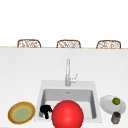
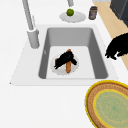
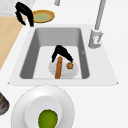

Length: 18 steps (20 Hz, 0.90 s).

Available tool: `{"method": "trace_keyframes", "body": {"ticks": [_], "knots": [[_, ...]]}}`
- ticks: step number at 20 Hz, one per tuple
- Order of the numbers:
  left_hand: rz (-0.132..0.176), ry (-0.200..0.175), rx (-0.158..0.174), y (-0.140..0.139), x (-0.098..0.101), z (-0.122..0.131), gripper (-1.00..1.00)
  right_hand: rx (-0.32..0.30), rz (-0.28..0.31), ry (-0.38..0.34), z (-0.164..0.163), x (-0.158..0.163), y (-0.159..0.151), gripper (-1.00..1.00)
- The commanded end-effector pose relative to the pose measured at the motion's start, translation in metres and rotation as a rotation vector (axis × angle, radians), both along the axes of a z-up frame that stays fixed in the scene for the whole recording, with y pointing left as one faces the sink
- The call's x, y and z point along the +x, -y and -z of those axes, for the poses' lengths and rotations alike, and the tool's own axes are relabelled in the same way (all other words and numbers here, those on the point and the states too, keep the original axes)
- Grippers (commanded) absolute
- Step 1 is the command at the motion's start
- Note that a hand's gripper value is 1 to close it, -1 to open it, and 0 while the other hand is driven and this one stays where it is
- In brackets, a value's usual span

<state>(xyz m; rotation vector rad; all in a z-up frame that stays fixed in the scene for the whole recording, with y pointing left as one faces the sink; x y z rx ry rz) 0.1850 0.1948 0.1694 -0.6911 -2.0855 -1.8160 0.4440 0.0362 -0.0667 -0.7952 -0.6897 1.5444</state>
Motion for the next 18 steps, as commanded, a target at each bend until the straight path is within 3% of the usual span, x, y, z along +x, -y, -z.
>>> {"method": "trace_keyframes", "body": {"ticks": [1, 4, 5, 7, 11, 15, 18], "knots": [[0.000, 0.000, 0.000, 0.000, 0.000, 0.000, 0.00, 0.016, -0.073, -0.001, 0.026, -0.008, 0.005, -1.00], [0.000, 0.000, 0.000, 0.000, 0.000, 0.000, 0.00, 0.020, -0.108, 0.097, 0.032, -0.003, 0.001, -1.00], [0.000, 0.000, 0.000, 0.000, 0.000, 0.000, 0.00, 0.018, -0.104, 0.119, 0.034, -0.002, -0.005, 1.00], [0.000, 0.000, 0.000, 0.000, 0.000, 0.000, 0.00, -0.005, -0.110, 0.185, 0.032, -0.001, -0.014, 1.00], [0.000, 0.000, 0.000, 0.000, 0.000, 0.000, 0.00, 0.035, -0.135, 0.269, 0.032, -0.011, -0.013, 1.00], [0.000, 0.000, 0.000, 0.000, 0.000, 0.000, 0.00, 0.036, -0.134, 0.304, 0.033, -0.006, -0.018, 1.00], [0.000, 0.000, 0.000, 0.000, 0.000, 0.000, 0.00, 0.037, -0.123, 0.278, 0.027, 0.002, -0.019, 1.00]]}}
